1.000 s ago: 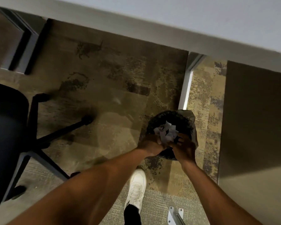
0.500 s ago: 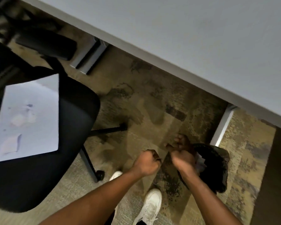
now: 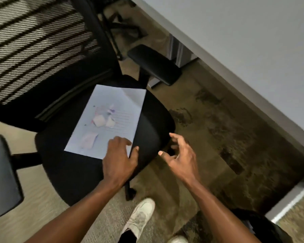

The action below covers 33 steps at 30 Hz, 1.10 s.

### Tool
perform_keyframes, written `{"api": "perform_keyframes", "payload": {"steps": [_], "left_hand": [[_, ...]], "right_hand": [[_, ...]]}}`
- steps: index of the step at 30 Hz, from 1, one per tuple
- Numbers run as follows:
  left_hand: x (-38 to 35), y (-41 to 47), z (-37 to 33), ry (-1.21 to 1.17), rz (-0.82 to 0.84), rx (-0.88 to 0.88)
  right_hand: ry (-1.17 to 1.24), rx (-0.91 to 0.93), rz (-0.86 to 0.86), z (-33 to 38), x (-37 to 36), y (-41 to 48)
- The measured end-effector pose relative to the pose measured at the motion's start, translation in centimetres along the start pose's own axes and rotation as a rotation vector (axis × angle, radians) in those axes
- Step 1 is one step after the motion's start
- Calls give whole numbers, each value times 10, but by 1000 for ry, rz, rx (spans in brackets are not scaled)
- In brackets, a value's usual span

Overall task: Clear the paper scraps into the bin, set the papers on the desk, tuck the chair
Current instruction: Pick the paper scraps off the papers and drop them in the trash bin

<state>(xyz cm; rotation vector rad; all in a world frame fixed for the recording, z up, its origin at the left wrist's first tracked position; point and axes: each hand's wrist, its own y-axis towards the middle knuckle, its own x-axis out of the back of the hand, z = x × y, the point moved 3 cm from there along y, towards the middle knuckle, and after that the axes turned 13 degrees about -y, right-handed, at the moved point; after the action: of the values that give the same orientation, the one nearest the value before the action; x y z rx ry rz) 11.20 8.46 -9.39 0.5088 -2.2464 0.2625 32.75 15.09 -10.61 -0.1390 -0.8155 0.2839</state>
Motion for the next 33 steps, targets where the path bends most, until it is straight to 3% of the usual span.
{"api": "perform_keyframes", "payload": {"steps": [3,7,11,15,26,33], "left_hand": [[37,34,42,77,-82,95],[65,73,99,127,123,250],[80,98,135,101,373,212],[80,115,145,132,471,107],[68,118,144,-9,325,-80],[69,118,144,-61,207,-58]], "right_hand": [[-106,142,98,42,-23,28],[-291,301,202,93,-56,62],[-435,382,288,130,-88,85],[-582,433,333,151,-115,103],[-802,572,321,172,-155,131],[-825,642,272,173,-166,136]]}}
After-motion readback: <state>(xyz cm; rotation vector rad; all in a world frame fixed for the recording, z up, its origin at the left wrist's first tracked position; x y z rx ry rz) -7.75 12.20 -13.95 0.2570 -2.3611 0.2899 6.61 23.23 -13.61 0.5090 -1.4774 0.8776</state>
